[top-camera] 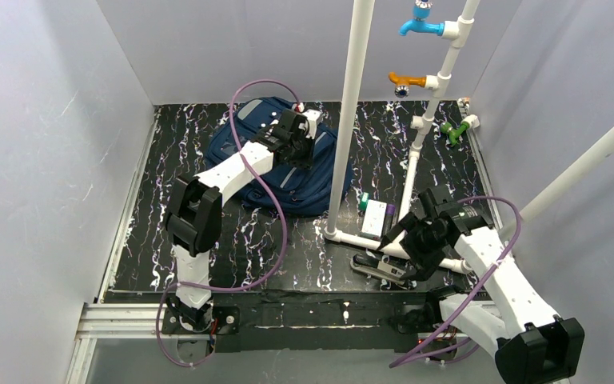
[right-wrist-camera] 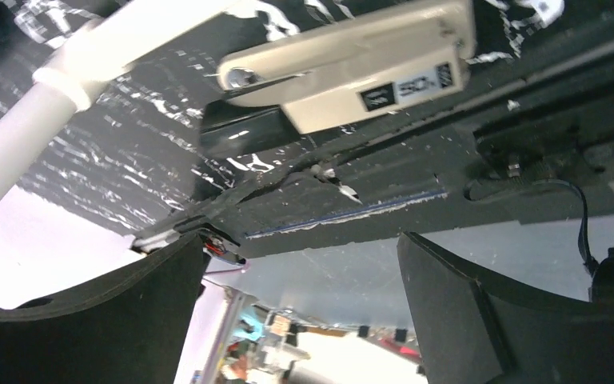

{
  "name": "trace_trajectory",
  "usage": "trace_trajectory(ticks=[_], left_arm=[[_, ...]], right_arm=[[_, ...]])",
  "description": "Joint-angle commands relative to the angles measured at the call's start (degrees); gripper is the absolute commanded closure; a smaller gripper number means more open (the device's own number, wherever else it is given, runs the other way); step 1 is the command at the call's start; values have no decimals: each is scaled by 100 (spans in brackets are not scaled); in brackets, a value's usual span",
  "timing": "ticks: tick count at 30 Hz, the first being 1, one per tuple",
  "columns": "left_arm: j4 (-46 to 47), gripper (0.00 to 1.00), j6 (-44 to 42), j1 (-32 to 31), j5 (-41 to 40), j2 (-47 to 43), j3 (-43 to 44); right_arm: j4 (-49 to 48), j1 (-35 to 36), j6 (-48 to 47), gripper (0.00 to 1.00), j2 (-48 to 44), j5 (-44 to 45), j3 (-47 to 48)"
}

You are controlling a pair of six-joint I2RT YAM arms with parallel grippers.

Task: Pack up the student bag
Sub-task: Unzip the student bag at the center of the board, then pick up the stationery from the center of the board.

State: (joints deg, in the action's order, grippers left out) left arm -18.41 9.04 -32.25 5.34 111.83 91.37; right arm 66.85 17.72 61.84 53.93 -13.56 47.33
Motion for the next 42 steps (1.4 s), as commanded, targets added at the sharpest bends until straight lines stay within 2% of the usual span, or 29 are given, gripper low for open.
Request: trace_trajectory(ticks=[1, 9, 23, 33, 36, 39, 42], left_arm=[[-130, 100, 180, 61, 200, -619, -92], [-136, 100, 237, 52, 397, -801, -256], [-198, 100, 168, 52, 445, -1144, -361], [-198, 100, 138, 52, 407, -1246, -409], [-198, 100, 110, 52, 382, -1273, -400], [-213, 100, 104, 52, 380, -1294, -383], [-200, 100, 168, 52, 417, -1328, -424]], right_arm=[[66, -14, 1312, 2, -217, -97, -470], [-960, -10, 2123, 2, -52, 317, -833], [-1190, 196, 2281, 16, 324, 643, -1421], [-1413, 385, 2460, 18, 627, 828, -1608], [-1473, 408, 2494, 26, 642, 890, -1662], [-1635, 425, 2541, 41, 578, 902, -1779], [-1688, 432, 2542, 47, 511, 891, -1943]])
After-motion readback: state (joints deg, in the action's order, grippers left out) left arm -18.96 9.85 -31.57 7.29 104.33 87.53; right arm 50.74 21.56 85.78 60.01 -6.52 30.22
